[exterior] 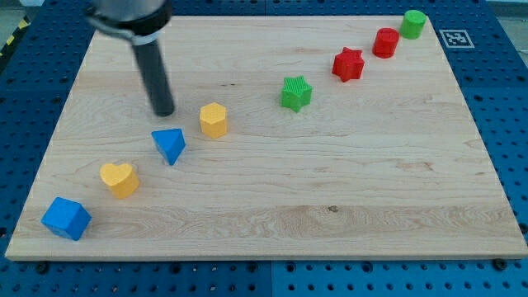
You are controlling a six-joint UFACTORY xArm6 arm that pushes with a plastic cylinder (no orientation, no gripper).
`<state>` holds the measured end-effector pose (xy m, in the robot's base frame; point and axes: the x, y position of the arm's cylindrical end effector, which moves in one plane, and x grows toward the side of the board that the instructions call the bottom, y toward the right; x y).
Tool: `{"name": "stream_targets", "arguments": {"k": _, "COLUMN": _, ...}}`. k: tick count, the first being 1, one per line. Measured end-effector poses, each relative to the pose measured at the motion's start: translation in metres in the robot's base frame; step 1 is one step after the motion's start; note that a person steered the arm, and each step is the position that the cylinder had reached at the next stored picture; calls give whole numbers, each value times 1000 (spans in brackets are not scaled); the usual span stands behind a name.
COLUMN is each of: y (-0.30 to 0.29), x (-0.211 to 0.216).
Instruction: Adjust the yellow blocks blue blocks in a diagonal line with the green star
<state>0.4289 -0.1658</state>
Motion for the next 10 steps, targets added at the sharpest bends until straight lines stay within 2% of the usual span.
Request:
{"name": "stream_targets", "arguments": {"k": 1, "y": 1, "x": 10}}
{"name": "stream_targets", "arguments": {"k": 5, "y": 77, "x": 10}}
{"name": "stream_targets", "arguments": {"k": 7, "y": 88, "x": 10}}
{"name": "stream_targets", "arguments": {"k": 8, "y": 59, "x": 9}}
{"name": "stream_targets", "arguments": {"k": 9, "y": -3, "x": 9}}
{"name": "stream_targets", "arguments": {"k": 10, "y": -41, "x": 28}}
